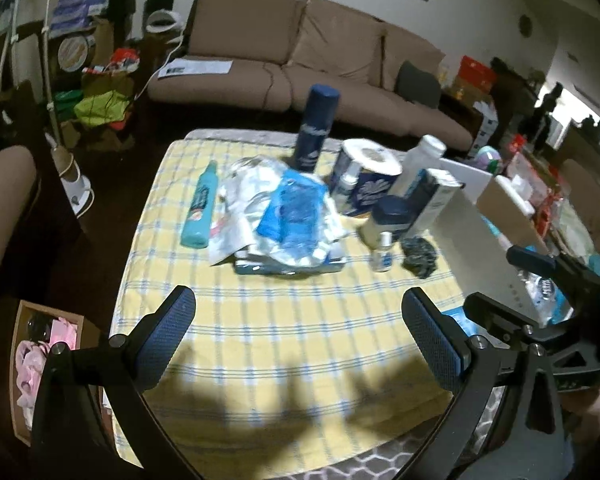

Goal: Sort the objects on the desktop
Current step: 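Withdraw both tools from the cardboard box back over the table, then grasp the clear blue plastic case with the right tool and lift it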

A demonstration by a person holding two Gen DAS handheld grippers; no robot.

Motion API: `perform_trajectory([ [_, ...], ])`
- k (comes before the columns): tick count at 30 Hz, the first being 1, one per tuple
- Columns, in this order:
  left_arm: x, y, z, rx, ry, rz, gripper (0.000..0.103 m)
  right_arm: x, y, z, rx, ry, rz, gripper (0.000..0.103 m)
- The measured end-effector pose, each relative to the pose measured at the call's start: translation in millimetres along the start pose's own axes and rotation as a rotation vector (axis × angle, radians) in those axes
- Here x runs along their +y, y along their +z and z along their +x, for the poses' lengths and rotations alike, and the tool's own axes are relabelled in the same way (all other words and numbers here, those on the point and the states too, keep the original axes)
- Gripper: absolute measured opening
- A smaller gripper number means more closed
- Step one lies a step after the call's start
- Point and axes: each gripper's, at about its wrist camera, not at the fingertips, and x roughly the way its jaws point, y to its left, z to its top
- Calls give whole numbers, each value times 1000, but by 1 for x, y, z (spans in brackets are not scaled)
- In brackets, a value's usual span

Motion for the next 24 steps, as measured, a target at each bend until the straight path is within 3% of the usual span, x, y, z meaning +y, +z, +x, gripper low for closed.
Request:
perform_trajectory([
  [15,55,-10,82,88,-10,-38,103,-39,-21,93,85,185,195,103],
  [24,64,-8,108,106,19,-31,103,-18,31,125,-2,250,191,102],
])
